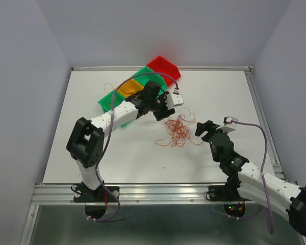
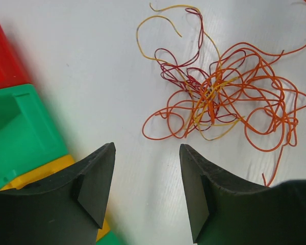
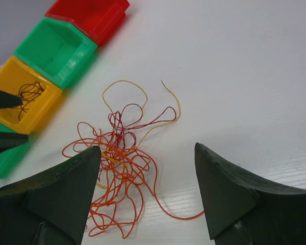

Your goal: Untangle the cables

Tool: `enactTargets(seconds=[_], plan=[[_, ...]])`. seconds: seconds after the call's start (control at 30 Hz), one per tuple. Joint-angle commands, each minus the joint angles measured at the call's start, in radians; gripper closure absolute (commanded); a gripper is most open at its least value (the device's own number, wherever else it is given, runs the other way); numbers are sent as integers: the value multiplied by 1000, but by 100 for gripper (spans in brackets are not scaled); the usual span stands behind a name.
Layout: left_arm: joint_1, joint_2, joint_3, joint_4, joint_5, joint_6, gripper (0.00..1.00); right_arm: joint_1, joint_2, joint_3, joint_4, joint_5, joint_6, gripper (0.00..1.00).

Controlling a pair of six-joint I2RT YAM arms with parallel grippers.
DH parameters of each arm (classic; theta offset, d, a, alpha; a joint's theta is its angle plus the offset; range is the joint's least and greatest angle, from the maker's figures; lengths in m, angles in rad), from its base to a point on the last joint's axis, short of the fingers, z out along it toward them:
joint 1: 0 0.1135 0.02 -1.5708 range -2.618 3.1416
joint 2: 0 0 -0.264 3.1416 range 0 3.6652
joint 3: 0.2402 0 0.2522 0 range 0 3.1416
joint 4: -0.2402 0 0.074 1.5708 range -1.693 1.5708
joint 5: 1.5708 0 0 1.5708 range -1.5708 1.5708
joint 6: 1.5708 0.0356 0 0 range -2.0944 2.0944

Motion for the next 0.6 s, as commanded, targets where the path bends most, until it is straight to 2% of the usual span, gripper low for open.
enactTargets(seconds=[0.0, 0.13, 0.4, 0.57], plan=[[-26, 8, 6, -16, 9, -53, 35, 0, -56, -12, -33, 84, 19, 21], [-48, 45, 14, -44, 88, -59, 35, 0, -75, -17, -38, 81, 16, 21], [-71, 111, 40, -64, 122, -62, 37, -1, -35, -8, -38, 73, 21, 21], [-72, 142, 79, -52, 121, -79, 46, 0, -56, -15, -38, 69, 20, 21]])
